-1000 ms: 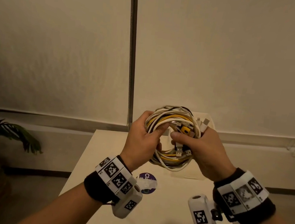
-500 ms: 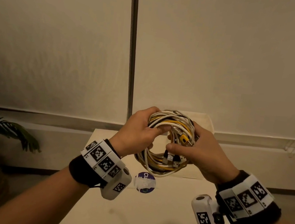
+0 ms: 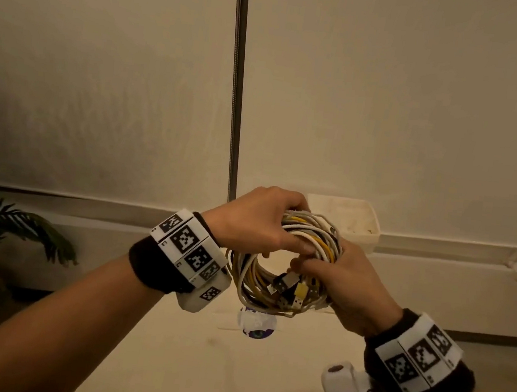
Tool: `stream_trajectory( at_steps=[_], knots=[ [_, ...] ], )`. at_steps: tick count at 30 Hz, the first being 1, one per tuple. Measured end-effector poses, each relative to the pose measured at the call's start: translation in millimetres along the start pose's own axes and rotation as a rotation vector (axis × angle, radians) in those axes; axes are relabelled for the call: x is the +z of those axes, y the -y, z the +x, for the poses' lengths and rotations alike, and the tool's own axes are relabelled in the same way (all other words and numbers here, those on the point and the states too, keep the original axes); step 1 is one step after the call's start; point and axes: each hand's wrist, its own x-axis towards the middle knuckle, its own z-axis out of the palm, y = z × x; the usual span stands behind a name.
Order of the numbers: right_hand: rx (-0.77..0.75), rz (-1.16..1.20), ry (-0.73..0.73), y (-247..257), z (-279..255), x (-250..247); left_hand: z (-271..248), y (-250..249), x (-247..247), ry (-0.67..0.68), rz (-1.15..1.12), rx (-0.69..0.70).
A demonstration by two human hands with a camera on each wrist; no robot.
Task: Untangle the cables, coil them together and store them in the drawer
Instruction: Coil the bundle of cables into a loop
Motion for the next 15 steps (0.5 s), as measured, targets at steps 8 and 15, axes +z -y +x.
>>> stream_trajectory(
  at_steps=[8, 15],
  knots=[
    [0.116, 0.259, -0.143, -9.0, 7.5, -9.6, -31.7, 44.8, 36.0, -0.207, -0.71, -0.131],
    [0.221, 0.42, -0.22, -13.2, 15.8, -0.4, -35.5, 32.8, 98.6, -0.614, -1.342, -0.073]
  ],
)
